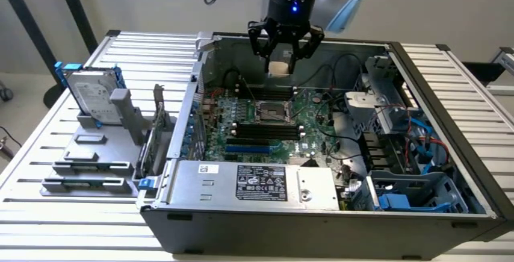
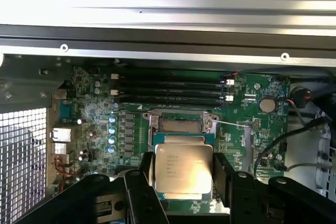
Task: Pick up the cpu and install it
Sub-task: 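Pick up the cpu and move it towards the insertion slot, then place the cpu into insertion slot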
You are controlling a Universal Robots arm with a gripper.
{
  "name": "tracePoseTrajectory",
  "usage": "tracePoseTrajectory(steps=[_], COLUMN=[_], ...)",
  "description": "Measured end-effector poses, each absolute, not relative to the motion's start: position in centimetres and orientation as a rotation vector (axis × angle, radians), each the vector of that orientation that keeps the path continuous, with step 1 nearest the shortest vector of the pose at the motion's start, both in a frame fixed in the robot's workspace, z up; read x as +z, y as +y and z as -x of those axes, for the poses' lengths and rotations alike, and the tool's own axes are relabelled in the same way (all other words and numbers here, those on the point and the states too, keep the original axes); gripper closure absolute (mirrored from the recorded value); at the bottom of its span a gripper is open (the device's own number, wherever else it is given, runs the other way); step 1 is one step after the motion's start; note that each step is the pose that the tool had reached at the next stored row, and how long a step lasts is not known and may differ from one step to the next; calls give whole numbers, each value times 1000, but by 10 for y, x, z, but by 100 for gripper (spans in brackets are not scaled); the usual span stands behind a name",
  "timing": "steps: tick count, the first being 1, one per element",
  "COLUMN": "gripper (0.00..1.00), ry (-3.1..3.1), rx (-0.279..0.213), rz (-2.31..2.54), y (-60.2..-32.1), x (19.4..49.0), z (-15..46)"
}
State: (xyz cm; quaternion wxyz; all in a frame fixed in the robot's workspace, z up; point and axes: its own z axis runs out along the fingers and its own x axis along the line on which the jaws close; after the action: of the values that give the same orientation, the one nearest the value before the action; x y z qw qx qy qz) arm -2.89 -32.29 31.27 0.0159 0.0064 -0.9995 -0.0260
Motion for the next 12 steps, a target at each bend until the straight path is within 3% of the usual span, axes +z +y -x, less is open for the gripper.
tracePoseTrajectory(steps=[12], gripper=[45], ry=[-3107], rx=[-80], rz=[-20], y=[-323], x=[313], z=[29])
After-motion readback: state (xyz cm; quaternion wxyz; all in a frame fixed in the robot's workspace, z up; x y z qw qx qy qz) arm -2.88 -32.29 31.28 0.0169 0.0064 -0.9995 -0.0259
